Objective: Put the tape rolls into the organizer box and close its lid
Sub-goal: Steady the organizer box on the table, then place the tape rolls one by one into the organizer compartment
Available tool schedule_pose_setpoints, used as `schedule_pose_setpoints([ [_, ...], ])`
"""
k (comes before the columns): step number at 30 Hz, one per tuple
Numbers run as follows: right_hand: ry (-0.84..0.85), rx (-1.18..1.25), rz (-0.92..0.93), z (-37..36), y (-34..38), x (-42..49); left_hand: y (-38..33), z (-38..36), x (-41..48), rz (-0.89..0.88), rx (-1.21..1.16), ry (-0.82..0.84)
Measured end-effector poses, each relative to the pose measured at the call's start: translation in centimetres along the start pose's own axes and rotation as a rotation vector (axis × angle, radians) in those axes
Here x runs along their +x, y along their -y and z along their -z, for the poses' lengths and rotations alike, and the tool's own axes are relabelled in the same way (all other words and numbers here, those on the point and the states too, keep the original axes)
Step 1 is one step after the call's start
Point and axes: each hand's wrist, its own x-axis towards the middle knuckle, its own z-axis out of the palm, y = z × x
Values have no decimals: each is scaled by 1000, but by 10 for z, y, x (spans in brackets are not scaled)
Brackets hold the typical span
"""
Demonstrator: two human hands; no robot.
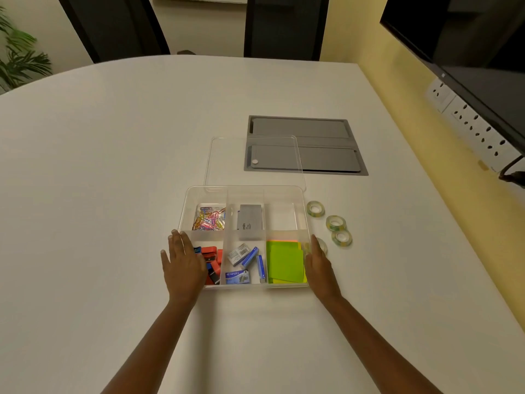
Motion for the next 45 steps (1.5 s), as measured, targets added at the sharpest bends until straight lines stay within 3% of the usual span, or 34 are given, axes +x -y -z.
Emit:
schedule_pose_setpoints([
  [4,-123,194,-42,9,-6,8,-12,-2,3,-22,12,-11],
  [7,-187,115,-47,18,-16,16,-25,-5,10,-52,9,3],
  [12,62,-240,134,23,-28,21,-51,-12,23,-138,-49,38],
  [14,72,-305,148,23,-30,24,-59,-15,28,-165,-69,55],
  [16,42,-316,110,24,-30,31,-65,-19,32,-164,-71,80],
  [20,-125,-64,-24,30,-17,48,-67,-24,36,-142,-52,92],
  [24,-266,-20,97,35,11,61,-66,-29,34,-142,-52,85],
  [29,-70,-258,384,16,39,70,-67,-28,34,-138,-61,67],
  [32,56,-453,367,0,41,75,-68,-27,33,-136,-80,53],
  [36,103,-452,342,-4,42,80,-68,-26,32,-135,-98,56],
  [41,-132,-267,402,19,36,80,-67,-25,34,-124,-91,69],
  [45,-246,-272,225,38,9,83,-64,-26,34,-111,-91,64],
])
